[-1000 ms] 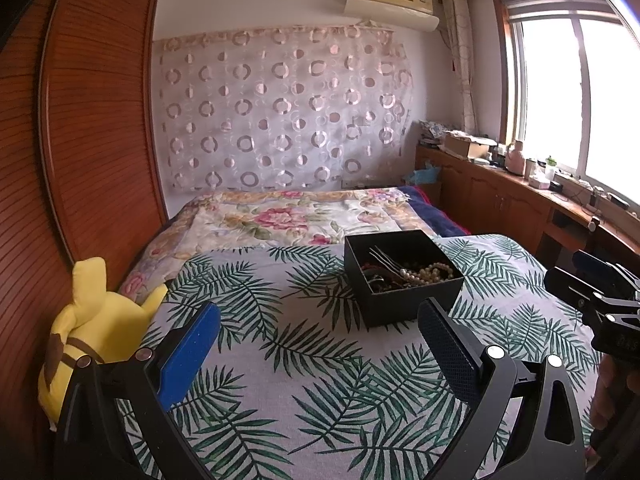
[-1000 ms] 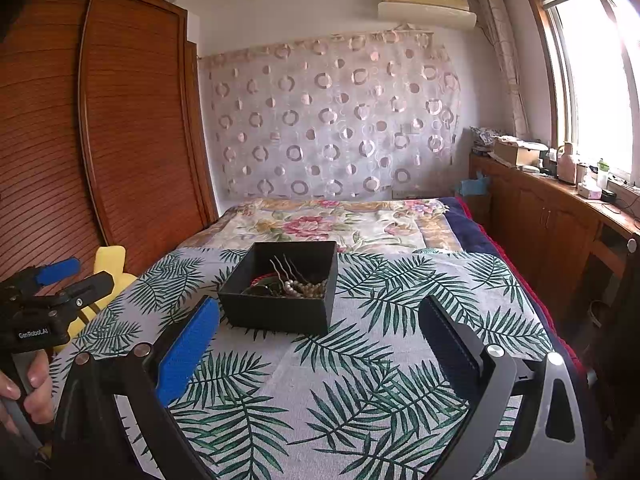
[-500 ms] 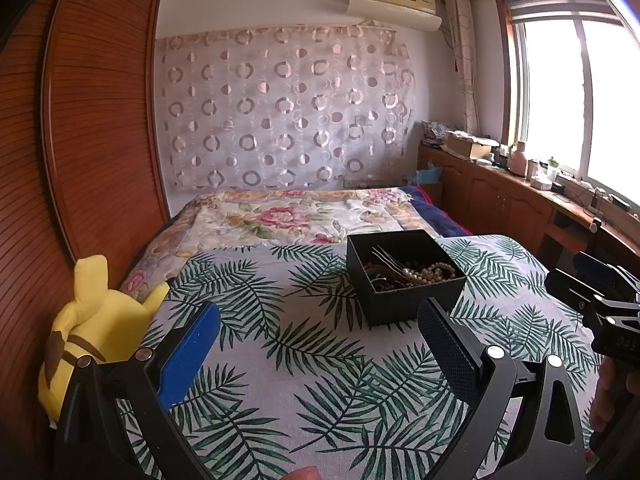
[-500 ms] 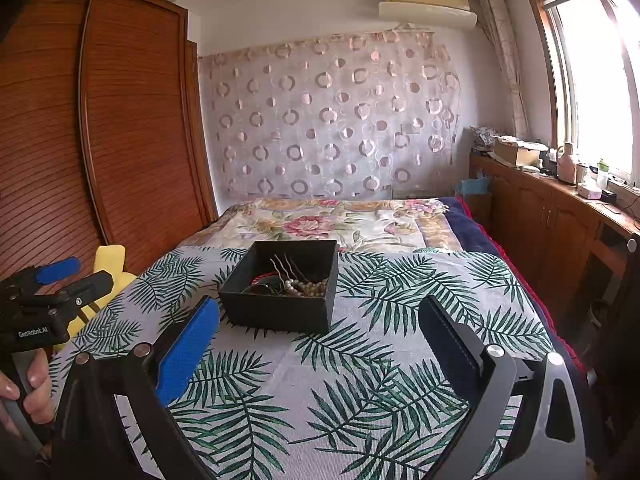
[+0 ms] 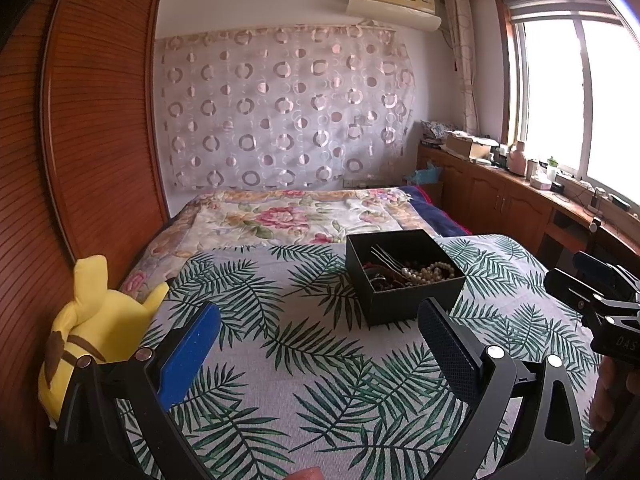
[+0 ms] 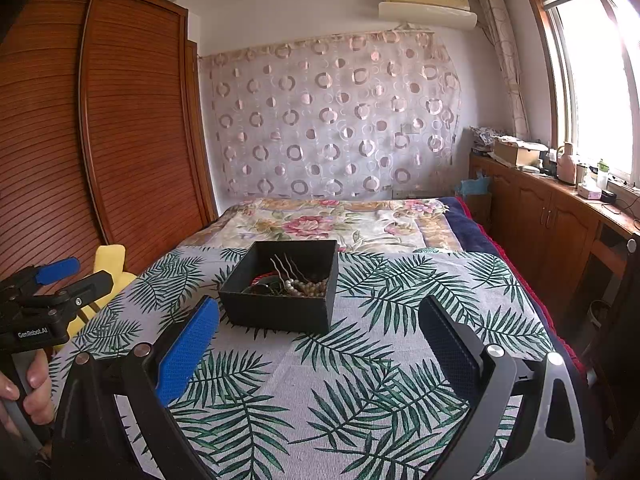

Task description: Organize jewelry

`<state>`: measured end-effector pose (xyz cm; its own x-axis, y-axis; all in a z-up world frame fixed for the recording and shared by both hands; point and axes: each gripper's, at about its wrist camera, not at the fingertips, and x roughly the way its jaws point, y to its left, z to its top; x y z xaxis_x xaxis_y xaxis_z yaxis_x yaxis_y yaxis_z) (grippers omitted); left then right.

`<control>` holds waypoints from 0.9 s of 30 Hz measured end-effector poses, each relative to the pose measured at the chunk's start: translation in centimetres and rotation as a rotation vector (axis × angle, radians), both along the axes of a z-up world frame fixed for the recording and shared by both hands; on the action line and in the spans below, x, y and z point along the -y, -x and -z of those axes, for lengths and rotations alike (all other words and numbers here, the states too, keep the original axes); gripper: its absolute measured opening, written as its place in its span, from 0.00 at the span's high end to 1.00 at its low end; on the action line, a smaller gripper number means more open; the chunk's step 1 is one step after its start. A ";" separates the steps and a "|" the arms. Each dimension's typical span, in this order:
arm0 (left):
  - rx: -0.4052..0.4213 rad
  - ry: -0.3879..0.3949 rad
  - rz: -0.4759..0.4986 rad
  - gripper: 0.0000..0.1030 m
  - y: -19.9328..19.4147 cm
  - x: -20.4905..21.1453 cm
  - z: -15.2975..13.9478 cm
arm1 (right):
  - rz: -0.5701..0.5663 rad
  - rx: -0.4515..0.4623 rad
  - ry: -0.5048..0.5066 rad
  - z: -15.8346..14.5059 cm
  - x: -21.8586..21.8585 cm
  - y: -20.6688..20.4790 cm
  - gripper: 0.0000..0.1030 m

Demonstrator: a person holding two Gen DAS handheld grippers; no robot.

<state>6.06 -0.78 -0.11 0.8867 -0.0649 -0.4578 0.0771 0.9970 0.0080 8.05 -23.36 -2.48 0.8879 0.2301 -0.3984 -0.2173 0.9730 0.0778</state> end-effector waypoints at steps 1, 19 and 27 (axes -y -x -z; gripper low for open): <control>-0.001 0.001 0.000 0.07 0.0 0.0 0.0 | 0.000 -0.001 0.000 0.0 0.0 0.0 0.02; 0.001 0.000 0.000 0.07 0.0 0.0 0.0 | -0.001 0.000 0.000 0.1 0.0 0.0 0.02; -0.003 0.003 0.002 0.07 0.1 -0.1 -0.2 | 0.000 0.001 0.001 0.1 -0.1 0.0 0.02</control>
